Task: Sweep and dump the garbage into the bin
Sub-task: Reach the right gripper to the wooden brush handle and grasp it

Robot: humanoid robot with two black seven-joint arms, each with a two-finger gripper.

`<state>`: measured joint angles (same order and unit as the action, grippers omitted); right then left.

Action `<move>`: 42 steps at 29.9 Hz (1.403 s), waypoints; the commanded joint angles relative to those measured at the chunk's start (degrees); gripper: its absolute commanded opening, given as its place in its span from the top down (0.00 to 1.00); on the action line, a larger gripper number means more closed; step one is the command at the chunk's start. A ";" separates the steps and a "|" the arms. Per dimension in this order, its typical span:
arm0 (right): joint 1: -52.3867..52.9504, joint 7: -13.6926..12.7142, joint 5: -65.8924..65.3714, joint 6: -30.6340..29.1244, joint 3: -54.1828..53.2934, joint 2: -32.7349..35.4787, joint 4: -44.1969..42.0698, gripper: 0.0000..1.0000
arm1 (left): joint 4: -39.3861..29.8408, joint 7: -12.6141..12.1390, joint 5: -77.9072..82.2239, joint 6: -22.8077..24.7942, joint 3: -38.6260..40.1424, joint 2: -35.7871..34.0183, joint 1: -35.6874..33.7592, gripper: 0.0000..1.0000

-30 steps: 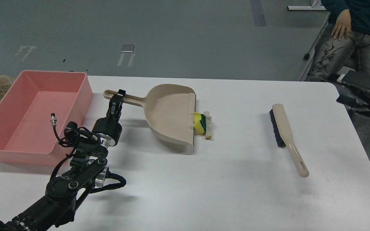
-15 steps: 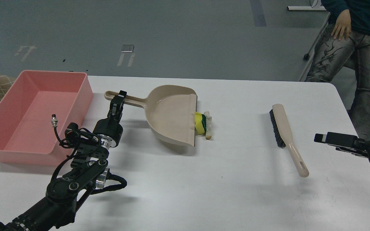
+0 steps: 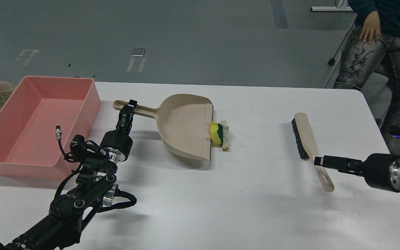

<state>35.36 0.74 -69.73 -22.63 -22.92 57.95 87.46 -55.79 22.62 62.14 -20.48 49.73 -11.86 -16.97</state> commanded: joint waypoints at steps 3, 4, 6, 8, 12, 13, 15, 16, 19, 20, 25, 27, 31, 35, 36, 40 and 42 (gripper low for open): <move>0.07 -0.99 -0.06 0.04 -0.11 -0.90 -0.27 0.04 | -0.02 0.06 0.00 0.00 -0.07 -0.09 0.00 1.00; -0.02 -1.35 -0.06 -0.05 -0.11 -0.90 -0.27 0.04 | -0.02 0.15 0.00 0.00 0.02 -0.09 0.00 1.00; -0.11 -2.49 -0.14 -0.05 -0.02 -0.99 -0.53 0.04 | -0.02 0.15 0.00 0.00 0.02 -0.09 0.00 1.00; -0.11 -3.37 -0.23 -0.05 -0.02 -1.78 -0.97 0.05 | -0.02 0.15 0.00 0.00 0.02 -0.09 0.00 1.00; -0.11 -3.81 -0.32 -0.05 -0.02 -2.66 -1.94 0.09 | -0.02 0.24 0.00 0.00 0.02 0.00 0.00 1.00; -0.11 -3.81 -0.32 -0.05 -0.02 -2.92 -2.20 0.13 | -0.02 0.32 0.00 0.00 -0.07 0.00 0.18 1.00; -0.11 -3.81 -0.32 0.04 -0.02 -3.54 -2.38 0.15 | -0.02 0.67 0.00 0.00 -0.07 0.00 0.18 1.00; -0.11 -3.81 -0.32 -0.05 -0.02 -3.80 -2.38 0.15 | -0.02 0.68 0.00 0.00 -0.07 0.00 0.18 1.00; -0.20 -3.90 -0.32 -0.05 -0.02 -4.59 -2.38 0.15 | -0.02 0.68 -0.09 0.00 -0.07 -0.09 0.18 1.00; -0.20 -3.99 -0.41 -0.05 -0.02 -4.94 -2.56 0.15 | -0.02 0.68 -0.09 0.00 -0.07 -0.09 0.18 1.00; -0.37 -3.99 -3.39 -0.05 -0.02 -6.17 -3.52 0.20 | -0.02 0.85 -0.09 0.00 0.02 -0.35 0.18 1.00; -0.73 -3.99 -3.66 -0.05 -0.02 -6.35 -3.44 0.26 | -0.02 0.85 -0.09 0.00 0.02 -0.35 0.18 1.00; -0.99 -3.99 -3.66 -0.05 -0.02 -6.35 -3.44 0.31 | -0.02 0.94 -0.09 0.00 -0.07 -0.44 0.00 1.00; -0.90 -4.08 -3.66 -0.05 -0.02 -6.35 -3.44 0.39 | -0.02 0.94 0.00 0.00 0.02 -0.44 0.00 1.00; -0.90 -3.99 -3.66 -0.05 -0.02 -6.35 -3.44 0.41 | -0.02 0.94 0.00 0.00 -0.07 -0.44 0.00 1.00; -0.90 -4.08 -3.66 -0.05 -0.02 -6.35 -3.35 0.48 | -0.02 0.94 0.00 0.00 0.02 -0.44 0.00 1.00; -0.90 -4.08 -3.57 -0.05 -0.02 -6.35 -3.26 0.51 | -0.02 0.94 0.00 0.00 0.02 -0.35 0.00 1.00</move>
<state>34.43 -3.32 -73.39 -22.68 -22.94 51.59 84.10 -55.81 23.55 62.13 -20.48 49.73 -12.29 -16.96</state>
